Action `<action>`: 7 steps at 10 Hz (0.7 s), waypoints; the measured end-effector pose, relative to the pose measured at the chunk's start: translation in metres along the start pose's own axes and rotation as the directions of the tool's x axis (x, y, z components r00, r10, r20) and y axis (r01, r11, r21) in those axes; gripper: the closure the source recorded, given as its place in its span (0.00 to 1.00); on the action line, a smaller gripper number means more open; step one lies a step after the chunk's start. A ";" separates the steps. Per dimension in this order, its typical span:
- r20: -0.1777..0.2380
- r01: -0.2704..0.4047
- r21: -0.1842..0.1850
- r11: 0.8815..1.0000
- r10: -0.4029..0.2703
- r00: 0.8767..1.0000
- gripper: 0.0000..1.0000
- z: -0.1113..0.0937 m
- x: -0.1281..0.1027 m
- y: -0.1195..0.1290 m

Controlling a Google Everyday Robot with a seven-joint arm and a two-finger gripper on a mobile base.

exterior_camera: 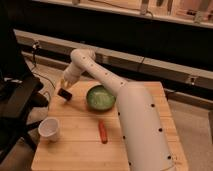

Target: Knock the eraser over

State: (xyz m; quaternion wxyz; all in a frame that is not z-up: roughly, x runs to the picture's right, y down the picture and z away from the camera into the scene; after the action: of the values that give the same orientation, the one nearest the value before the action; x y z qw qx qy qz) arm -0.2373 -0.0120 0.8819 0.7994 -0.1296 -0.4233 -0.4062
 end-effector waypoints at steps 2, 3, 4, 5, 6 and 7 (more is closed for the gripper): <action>0.024 0.009 0.012 1.000 -0.009 1.000 1.00 0.000 -0.005 0.001; 0.033 0.016 0.017 1.000 -0.016 0.999 1.00 -0.001 -0.006 0.001; 0.021 0.014 0.013 1.000 -0.015 1.000 1.00 -0.002 -0.004 0.002; 0.007 0.009 0.013 1.000 -0.009 1.000 1.00 -0.003 0.002 0.001; 0.009 0.006 0.011 1.000 -0.006 1.000 1.00 -0.002 0.003 -0.001; 0.013 0.008 0.010 1.000 -0.009 1.000 1.00 0.000 0.000 -0.001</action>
State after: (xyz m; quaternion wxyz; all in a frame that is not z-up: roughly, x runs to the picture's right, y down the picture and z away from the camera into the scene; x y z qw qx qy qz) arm -0.2380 -0.0131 0.8819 0.7956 -0.1264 -0.4309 -0.4067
